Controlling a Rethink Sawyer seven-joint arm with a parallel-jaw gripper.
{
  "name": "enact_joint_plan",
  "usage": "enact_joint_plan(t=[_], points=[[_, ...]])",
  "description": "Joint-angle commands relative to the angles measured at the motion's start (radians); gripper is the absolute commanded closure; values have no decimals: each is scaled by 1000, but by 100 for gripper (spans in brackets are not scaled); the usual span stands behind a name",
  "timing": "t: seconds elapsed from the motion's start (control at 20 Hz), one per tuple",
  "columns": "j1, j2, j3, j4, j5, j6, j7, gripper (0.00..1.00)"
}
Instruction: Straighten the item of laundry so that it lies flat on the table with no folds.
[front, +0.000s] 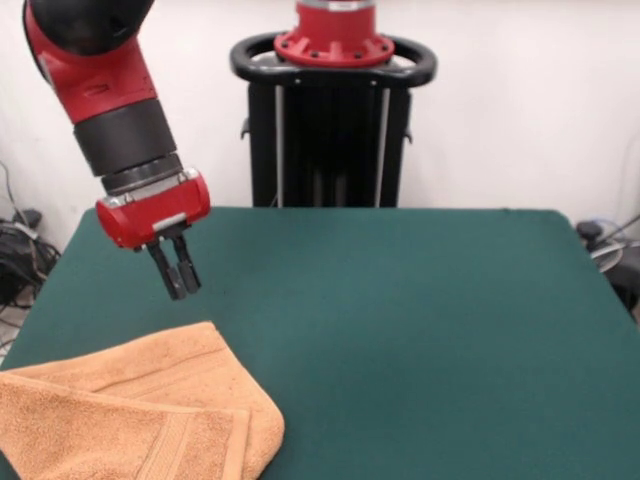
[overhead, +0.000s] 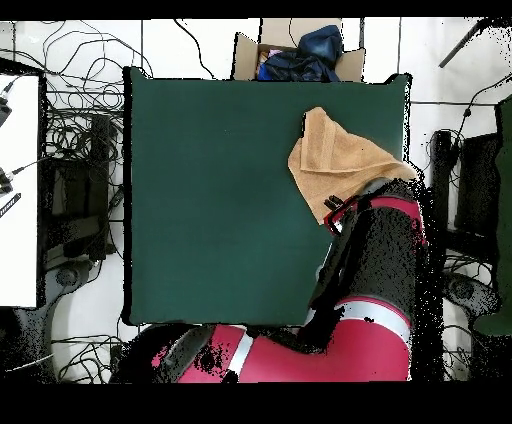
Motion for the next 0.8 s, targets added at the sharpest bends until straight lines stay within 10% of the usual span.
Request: enact_joint_plan(t=[0.05, 0.8], points=[[-36, 1, 28, 2, -43, -89, -81, 100], [-8, 47, 16, -11, -37, 0, -95, 100]])
